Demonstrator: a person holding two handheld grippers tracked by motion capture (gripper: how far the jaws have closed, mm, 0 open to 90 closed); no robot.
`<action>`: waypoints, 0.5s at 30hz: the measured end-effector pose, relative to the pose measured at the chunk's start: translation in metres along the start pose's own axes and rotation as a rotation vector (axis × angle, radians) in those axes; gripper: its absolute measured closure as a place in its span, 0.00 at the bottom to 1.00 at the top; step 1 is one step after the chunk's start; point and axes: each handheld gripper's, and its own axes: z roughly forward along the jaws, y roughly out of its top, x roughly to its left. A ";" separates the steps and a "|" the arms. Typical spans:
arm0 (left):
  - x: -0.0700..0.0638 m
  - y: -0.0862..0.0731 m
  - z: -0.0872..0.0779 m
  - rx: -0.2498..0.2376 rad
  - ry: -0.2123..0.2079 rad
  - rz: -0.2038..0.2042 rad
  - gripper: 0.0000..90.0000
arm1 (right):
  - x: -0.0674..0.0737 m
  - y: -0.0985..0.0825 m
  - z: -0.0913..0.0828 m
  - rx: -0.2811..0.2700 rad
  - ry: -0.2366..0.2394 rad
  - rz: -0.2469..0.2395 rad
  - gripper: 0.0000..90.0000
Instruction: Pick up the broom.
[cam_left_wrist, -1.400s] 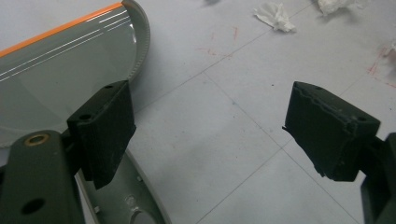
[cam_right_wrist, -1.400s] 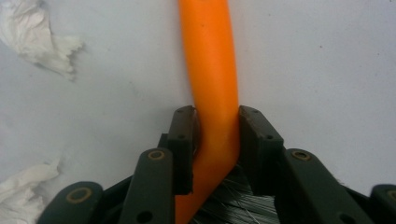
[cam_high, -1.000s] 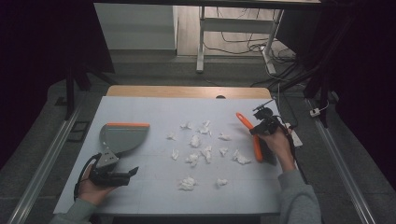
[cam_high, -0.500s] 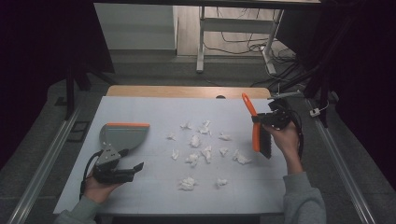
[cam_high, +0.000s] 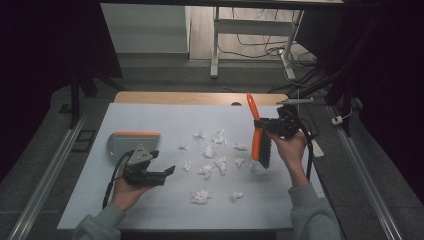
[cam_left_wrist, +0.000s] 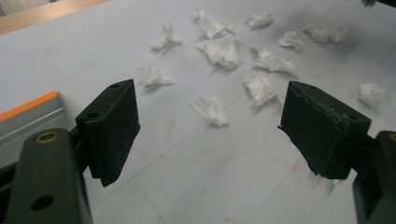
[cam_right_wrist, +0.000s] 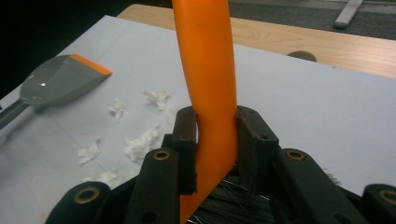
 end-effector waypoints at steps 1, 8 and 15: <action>-0.002 0.003 0.002 -0.002 -0.001 0.004 0.23 | 0.004 0.000 0.001 -0.003 0.004 0.002 0.78; -0.010 0.015 0.016 -0.006 -0.024 0.018 0.23 | 0.023 -0.007 0.010 -0.035 0.036 0.031 0.78; -0.023 0.022 0.024 -0.011 -0.061 0.038 0.23 | 0.047 -0.014 0.016 -0.095 0.046 0.075 0.78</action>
